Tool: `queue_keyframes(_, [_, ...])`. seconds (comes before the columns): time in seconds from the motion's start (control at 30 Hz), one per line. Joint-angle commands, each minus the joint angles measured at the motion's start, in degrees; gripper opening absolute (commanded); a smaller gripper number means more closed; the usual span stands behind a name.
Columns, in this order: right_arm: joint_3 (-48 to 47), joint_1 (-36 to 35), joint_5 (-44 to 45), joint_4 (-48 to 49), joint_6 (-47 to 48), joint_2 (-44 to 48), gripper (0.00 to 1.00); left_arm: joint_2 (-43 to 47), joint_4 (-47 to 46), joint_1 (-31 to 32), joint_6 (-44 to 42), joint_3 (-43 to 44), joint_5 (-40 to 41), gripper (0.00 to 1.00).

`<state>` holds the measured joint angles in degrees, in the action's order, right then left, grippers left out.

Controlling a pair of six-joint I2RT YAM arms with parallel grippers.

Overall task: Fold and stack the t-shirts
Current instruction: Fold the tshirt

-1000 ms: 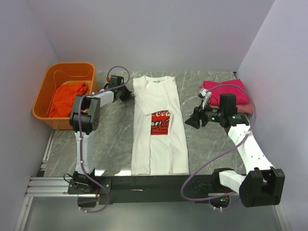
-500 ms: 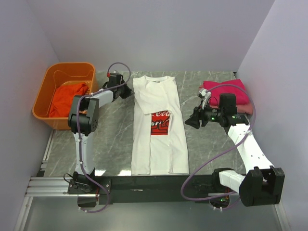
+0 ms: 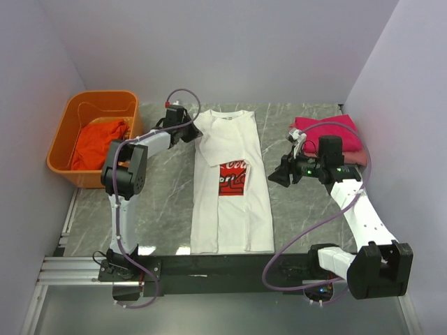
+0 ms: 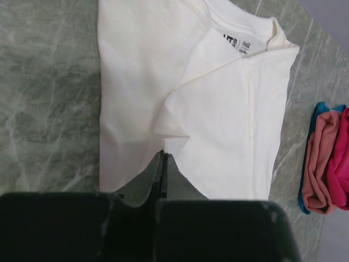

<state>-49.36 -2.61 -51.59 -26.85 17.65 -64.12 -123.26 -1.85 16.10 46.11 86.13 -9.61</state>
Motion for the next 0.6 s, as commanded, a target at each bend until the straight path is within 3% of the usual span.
queue_keyframes(0.0, [-1.44, 0.59, -1.05, -0.31, 0.54, -0.04, 0.60, 2.32, -0.18, 1.21, -1.98, 2.38, 0.72, 0.00])
queue_keyframes(0.4, [-1.61, 0.85, -1.23, -0.75, 0.72, -0.04, 0.60, 0.04, 5.89, 6.31, -4.97, 8.52, 5.91, 0.01])
queue_keyframes(0.53, [-1.61, 1.03, -1.58, -0.83, 0.81, -0.13, 0.60, -1.28, 7.47, 7.63, -6.11, 9.59, 5.39, 0.05])
queue_keyframes(0.57, [-1.70, 1.03, -1.67, -0.92, 0.72, -0.22, 0.60, -1.37, 7.82, 7.81, -6.38, 9.59, 5.04, 0.12])
